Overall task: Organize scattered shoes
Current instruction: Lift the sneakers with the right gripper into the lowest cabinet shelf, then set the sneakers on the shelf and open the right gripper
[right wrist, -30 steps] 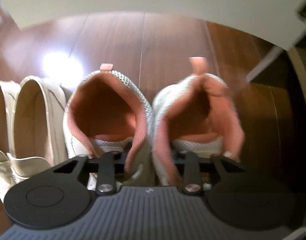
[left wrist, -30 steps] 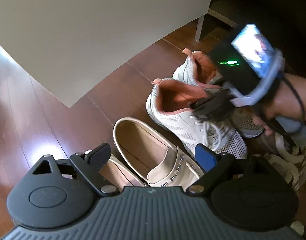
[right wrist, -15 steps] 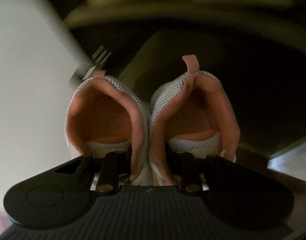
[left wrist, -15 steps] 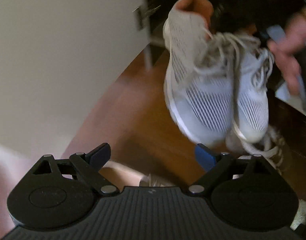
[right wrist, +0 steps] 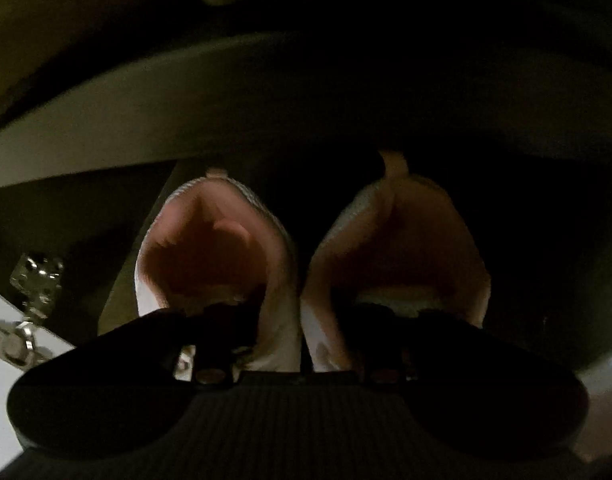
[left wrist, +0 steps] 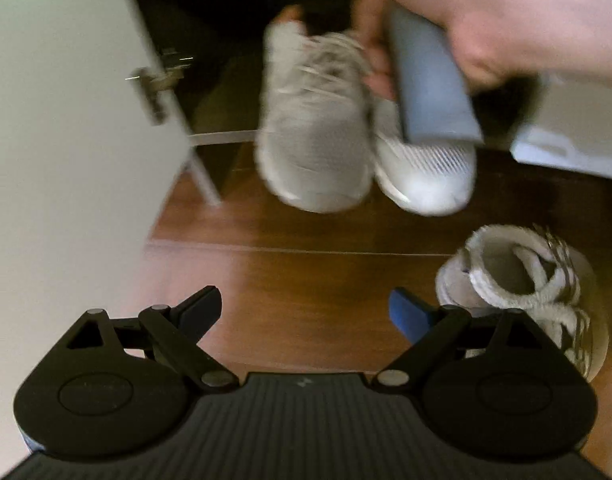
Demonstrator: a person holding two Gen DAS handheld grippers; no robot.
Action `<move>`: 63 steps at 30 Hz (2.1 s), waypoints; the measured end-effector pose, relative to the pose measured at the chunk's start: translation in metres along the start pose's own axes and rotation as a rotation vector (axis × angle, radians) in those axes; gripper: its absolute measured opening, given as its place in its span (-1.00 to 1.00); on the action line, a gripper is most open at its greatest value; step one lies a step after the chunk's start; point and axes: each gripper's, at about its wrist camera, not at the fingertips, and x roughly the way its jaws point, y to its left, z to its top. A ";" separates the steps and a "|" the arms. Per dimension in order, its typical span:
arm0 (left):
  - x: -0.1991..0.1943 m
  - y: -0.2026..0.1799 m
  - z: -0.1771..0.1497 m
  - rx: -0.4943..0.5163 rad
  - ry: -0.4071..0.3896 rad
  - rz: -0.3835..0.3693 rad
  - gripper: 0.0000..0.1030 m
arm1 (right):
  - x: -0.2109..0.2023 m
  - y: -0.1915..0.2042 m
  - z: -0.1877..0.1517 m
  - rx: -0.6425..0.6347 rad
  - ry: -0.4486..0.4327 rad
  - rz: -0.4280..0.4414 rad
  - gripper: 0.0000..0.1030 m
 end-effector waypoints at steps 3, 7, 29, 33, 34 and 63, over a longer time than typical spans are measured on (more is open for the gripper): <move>0.017 -0.003 -0.001 -0.006 -0.017 -0.061 0.80 | 0.005 -0.001 0.003 -0.031 -0.032 -0.010 0.06; 0.036 -0.001 0.005 0.084 -0.070 -0.070 0.80 | 0.004 -0.006 -0.004 -0.083 -0.105 0.003 0.26; 0.039 0.017 0.012 0.316 -0.293 -0.077 0.82 | -0.071 0.012 -0.048 -0.362 -0.321 -0.058 0.96; 0.025 0.028 -0.001 0.385 -0.264 -0.075 0.82 | -0.120 -0.007 -0.099 -0.224 -0.295 0.019 0.44; 0.023 0.032 -0.004 0.388 -0.251 -0.091 0.82 | -0.119 -0.001 -0.107 -0.187 -0.244 0.030 -0.15; 0.077 0.008 0.036 0.582 -0.276 -0.092 0.90 | -0.082 -0.033 -0.138 -0.013 0.038 0.083 -0.49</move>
